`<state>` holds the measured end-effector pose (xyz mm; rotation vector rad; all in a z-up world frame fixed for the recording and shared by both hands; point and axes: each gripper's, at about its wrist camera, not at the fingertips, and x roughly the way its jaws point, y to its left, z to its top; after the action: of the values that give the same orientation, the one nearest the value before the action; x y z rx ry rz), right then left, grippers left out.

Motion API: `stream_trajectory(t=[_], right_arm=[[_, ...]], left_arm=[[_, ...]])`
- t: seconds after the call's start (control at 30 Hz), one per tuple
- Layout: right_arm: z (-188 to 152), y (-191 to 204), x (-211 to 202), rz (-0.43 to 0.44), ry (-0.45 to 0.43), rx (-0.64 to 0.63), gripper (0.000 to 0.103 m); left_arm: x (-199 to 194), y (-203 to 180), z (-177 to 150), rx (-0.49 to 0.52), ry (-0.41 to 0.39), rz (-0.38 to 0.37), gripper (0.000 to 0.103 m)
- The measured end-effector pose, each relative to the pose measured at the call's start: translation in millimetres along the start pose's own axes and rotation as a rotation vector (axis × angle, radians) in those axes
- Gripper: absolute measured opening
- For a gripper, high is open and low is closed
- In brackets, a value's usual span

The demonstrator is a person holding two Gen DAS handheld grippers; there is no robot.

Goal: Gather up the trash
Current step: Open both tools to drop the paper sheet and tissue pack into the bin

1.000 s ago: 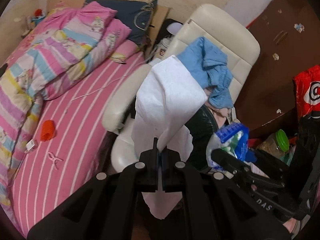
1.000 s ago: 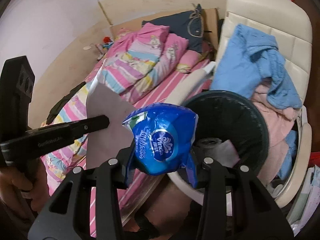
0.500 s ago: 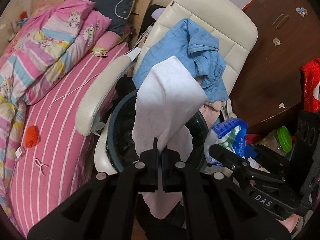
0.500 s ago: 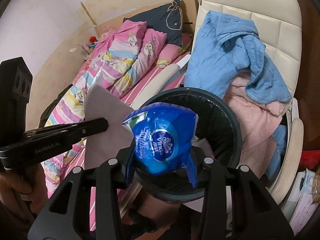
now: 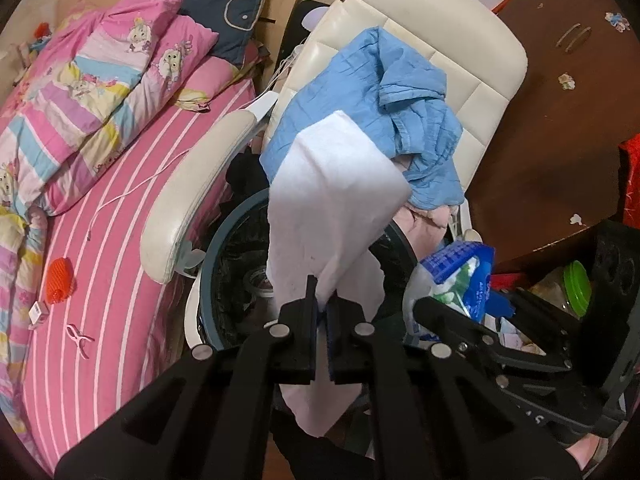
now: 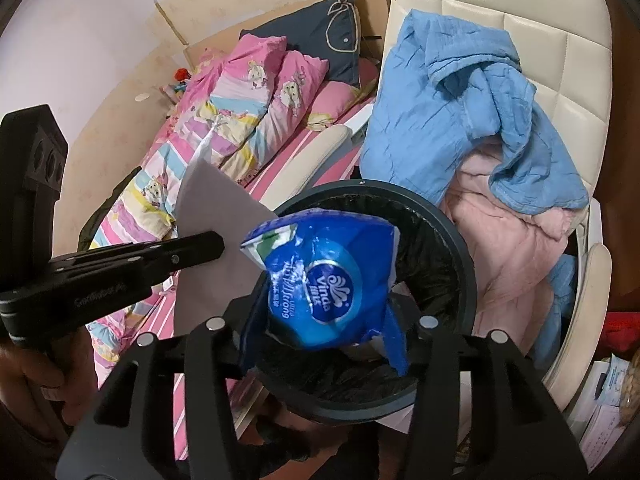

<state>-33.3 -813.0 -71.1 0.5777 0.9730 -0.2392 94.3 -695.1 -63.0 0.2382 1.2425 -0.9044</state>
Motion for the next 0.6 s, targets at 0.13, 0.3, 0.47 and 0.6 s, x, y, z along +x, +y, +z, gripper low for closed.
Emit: stream_trajectory(t=[0.13,0.3,0.47,0.6], right_arm=[[-0.7,-4.0,2.4,-0.010,0.008,0.012,0.057],[-2.1,-8.4,2.9,-0.022,0.010,0.019,0.060],[-2.4,-8.9,2.8,-0.031,0.009,0.014,0.062],[-2.3,-6.5,1.3,-0.039,0.000,0.008,0.066]], left_arm=[[5.8,0.5,0.5,-0.002,0.010,-0.002,0.006],[10.3,1.4,0.9,-0.010,0.010,0.001,0.027],[11.6,0.8,1.3,-0.010,0.005,0.000,0.035],[10.5,1.3,1.6,-0.013,-0.005,-0.002,0.043]])
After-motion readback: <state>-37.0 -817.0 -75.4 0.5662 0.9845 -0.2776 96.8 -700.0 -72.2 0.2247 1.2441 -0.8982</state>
